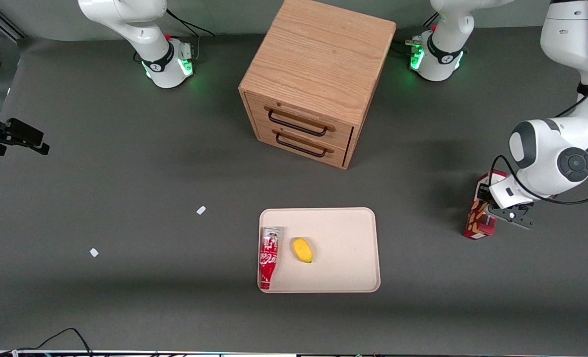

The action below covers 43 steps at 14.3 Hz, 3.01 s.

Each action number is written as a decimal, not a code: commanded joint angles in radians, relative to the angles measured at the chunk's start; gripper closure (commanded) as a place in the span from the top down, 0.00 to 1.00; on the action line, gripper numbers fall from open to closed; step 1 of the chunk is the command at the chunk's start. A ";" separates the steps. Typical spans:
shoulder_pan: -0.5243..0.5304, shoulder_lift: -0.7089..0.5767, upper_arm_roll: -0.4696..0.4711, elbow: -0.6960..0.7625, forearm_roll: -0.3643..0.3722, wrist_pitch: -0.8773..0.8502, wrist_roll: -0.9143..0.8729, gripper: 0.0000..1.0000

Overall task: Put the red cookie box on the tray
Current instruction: 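Lower the open left gripper over the red box and close on it, then lift the red box and carry it over the white tray, then lower the red box onto the tray beside the lemon, then open the left gripper and withdraw it away from the tray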

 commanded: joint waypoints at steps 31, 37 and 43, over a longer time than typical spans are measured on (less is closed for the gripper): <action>-0.488 0.505 -0.033 0.941 -0.087 -0.377 -0.925 0.00; -0.491 0.532 -0.031 0.933 -0.082 -0.372 -0.948 0.69; -0.491 0.506 -0.033 0.901 -0.090 -0.306 -0.952 1.00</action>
